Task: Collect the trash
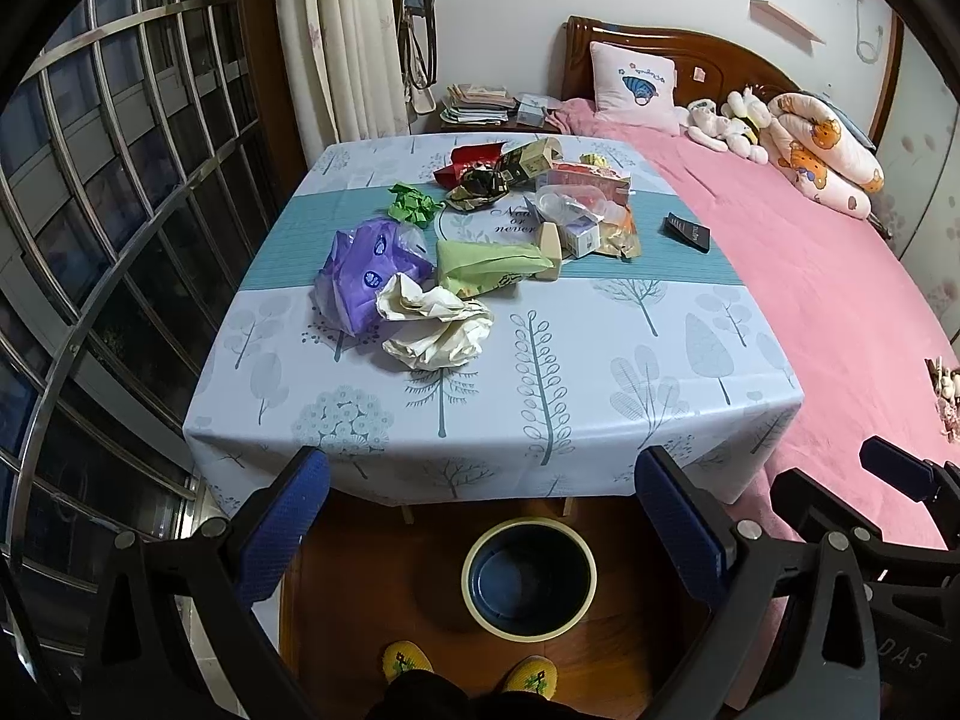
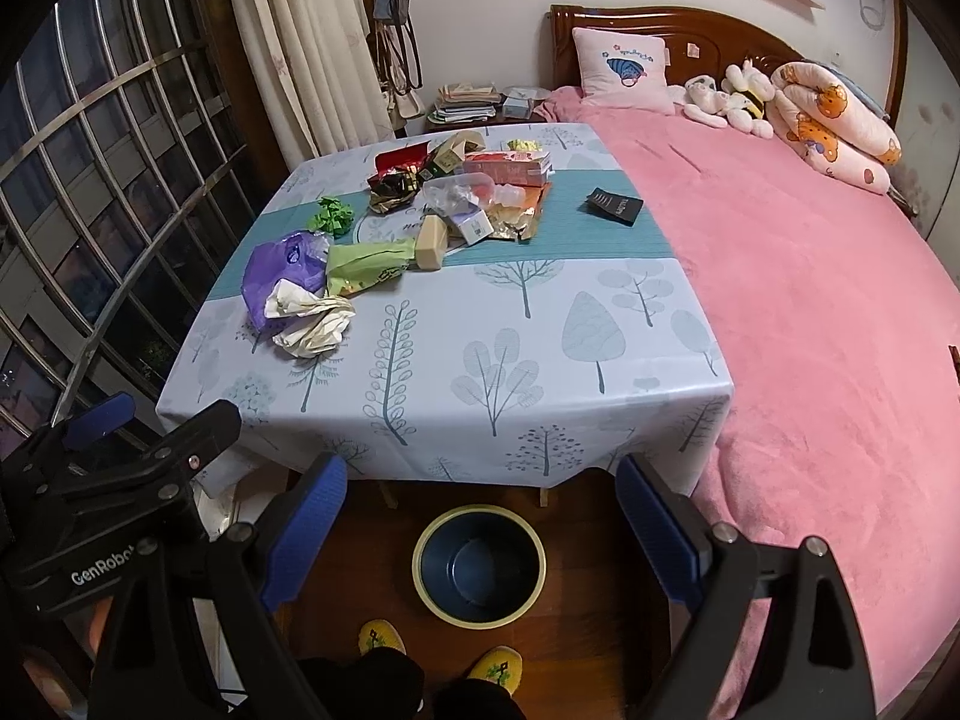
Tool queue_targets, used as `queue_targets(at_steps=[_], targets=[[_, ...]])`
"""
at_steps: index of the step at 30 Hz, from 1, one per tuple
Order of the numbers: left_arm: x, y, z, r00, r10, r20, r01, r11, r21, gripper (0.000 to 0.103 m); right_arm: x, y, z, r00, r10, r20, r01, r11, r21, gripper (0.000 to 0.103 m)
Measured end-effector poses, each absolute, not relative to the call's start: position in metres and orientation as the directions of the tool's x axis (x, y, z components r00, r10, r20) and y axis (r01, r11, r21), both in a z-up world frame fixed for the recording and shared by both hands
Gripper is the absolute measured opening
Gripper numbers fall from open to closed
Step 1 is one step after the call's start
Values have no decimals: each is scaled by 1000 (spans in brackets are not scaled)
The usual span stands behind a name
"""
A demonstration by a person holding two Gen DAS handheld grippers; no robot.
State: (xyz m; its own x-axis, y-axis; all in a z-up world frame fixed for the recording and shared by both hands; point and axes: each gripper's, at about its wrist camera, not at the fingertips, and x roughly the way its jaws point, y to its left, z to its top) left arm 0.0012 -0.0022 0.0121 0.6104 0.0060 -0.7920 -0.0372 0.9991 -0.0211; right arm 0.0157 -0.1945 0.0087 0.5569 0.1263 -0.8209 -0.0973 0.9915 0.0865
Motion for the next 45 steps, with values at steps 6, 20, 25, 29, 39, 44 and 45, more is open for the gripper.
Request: queue_targets(at_steps=[6,20,25,29,39,44,45], targets=[[1,-3,12,610,6,-792,-38,999,-21,100,16,-196,5,555,121,-823,-94,992,83,92],[1,-2,10,609,8,-793,-39,999,-20,100,17,-196,1,540,118,-833,-81,993,88,92],[2,1,10,611,10,-791,-46,999,-22,100,17,-196,2,542,122,-831,-84,992,91,92],[6,3,11,612,14,-791,-52,998,-22,100,23,-192,6,542,129,-830,-93,991,94,92],[13,9,13,611,23,-791,-77,997,-30,100,34,-185,7,543,148,-827,-133,987,89,84],[20,11,14,610,35,-792,-92,995,-26,100,39,-184,6,538,158,-828,-142,985,96,84],[21,13,14,610,37,-792,-95,995,-26,100,41,-182,7,537,162,-828,-146,984,97,84]])
